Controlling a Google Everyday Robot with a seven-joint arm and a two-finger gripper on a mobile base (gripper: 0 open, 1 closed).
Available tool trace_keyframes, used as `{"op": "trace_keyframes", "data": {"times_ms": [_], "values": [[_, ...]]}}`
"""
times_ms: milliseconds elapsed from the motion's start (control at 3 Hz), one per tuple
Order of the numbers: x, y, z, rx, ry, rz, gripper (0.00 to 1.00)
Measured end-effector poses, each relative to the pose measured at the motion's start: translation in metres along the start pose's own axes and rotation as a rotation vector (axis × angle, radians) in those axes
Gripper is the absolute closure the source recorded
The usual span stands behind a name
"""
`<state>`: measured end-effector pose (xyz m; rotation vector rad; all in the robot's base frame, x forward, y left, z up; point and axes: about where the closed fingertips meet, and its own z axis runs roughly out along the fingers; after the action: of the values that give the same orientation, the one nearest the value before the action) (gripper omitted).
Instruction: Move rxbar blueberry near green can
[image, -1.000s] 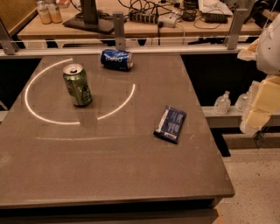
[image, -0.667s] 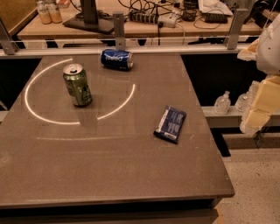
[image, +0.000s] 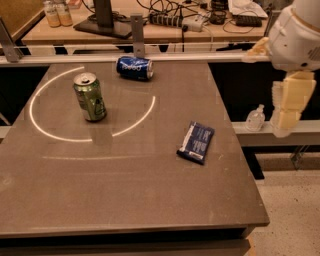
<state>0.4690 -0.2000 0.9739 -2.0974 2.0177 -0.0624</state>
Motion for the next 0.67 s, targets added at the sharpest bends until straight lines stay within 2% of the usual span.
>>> {"op": "trace_keyframes", "data": {"times_ms": [333, 667], "values": [[-0.017, -0.036, 0.012, -0.018, -0.018, -0.223, 0.0], [-0.034, -0.074, 0.038, -0.027, -0.132, -0.466, 0.0]]}}
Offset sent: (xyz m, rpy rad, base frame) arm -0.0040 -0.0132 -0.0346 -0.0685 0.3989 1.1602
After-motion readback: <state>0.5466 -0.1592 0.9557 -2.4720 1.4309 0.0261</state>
